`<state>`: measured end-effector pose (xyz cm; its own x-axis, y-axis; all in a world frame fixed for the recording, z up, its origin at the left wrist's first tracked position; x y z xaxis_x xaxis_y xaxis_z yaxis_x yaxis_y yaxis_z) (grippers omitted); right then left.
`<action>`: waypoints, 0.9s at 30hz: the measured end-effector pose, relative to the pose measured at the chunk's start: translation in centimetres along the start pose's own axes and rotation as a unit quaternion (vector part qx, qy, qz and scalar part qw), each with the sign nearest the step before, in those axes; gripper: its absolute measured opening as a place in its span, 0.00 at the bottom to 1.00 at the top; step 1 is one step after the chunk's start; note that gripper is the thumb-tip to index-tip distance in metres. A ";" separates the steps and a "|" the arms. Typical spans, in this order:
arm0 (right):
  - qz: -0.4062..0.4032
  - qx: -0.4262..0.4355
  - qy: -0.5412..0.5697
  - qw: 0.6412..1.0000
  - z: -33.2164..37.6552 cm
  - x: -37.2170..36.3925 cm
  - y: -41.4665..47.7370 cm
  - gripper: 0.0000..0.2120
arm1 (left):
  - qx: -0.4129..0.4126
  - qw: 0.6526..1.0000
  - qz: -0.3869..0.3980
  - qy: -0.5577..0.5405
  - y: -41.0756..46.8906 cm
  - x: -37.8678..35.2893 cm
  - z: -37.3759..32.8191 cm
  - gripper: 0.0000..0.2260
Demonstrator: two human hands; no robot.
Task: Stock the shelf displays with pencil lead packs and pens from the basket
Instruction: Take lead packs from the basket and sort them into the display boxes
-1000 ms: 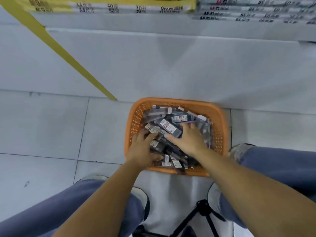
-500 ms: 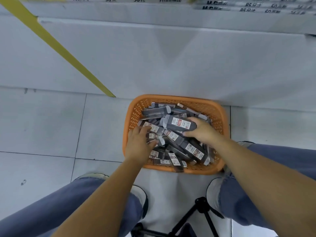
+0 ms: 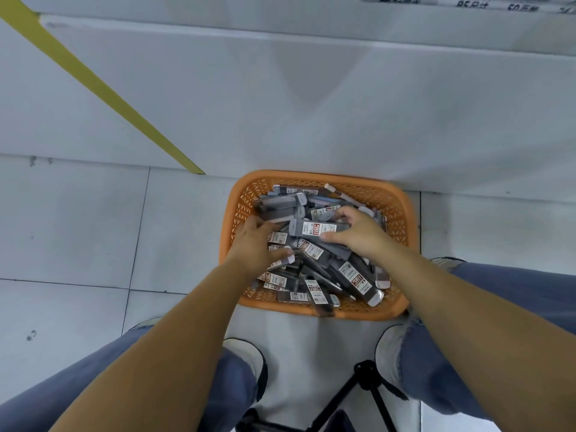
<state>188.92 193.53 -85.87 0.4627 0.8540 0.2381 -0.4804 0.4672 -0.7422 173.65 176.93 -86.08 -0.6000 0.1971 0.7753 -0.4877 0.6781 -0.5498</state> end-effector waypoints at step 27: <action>0.006 -0.001 0.085 0.996 1.9 1.5 -4.0 0.29 | 0.089 0.940 -0.052 -0.324 -3.4 2.6 -0.8 0.10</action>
<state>190.15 193.40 -81.40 0.5772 0.8077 0.1198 -0.4854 0.4574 -0.7451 174.28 175.65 -81.97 -0.7750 -0.3759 0.5079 -0.6296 0.5287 -0.5693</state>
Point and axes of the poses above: each hand's wrist, its own y-axis towards the middle knuckle, its own x-axis out of the back of the hand, z = x × y, the point moved 6 cm from there along y, towards the middle knuckle, and after that the axes turned 12 degrees about y, right-handed, at the moved point
